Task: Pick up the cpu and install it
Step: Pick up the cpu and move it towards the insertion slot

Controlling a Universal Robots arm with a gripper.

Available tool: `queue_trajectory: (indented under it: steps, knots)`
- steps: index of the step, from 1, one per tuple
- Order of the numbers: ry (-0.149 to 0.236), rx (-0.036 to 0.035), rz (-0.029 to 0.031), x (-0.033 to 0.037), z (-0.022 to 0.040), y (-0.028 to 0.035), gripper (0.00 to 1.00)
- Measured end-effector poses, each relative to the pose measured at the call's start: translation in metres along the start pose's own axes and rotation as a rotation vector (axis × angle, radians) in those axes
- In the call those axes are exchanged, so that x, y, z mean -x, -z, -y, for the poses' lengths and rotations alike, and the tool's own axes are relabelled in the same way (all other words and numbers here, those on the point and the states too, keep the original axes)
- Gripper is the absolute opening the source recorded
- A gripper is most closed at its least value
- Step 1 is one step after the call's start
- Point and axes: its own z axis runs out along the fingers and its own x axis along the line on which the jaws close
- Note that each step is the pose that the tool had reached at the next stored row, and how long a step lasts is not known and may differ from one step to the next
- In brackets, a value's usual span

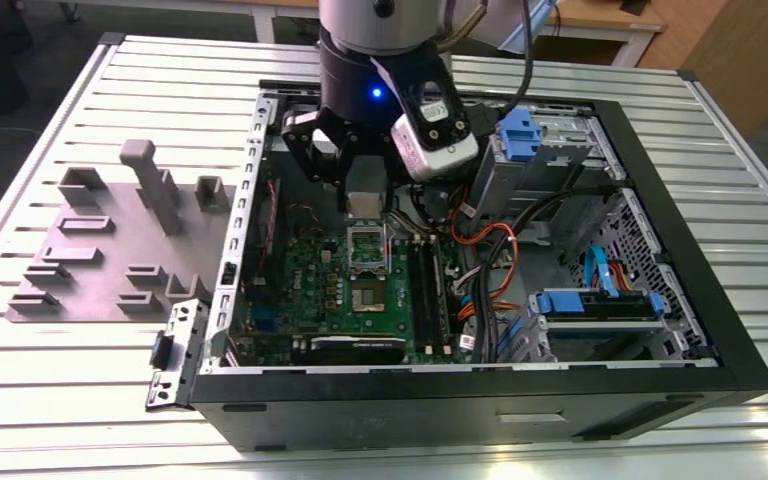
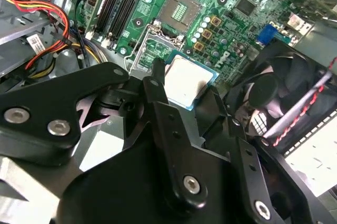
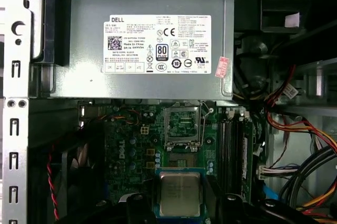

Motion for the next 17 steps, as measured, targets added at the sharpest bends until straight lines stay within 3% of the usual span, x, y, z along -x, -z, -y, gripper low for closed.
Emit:
queue_trajectory:
  steps: [10,14,17]
  knots:
    - [0.000,0.0003,0.0002,0.0001,0.0004,-0.0029,0.47]
    - [0.000,0.0005,0.0000,0.0000,0.0033,-0.0093,0.47]
    - [0.000,0.0047,-0.0001,0.0000,0.0038,-0.0144,0.47]
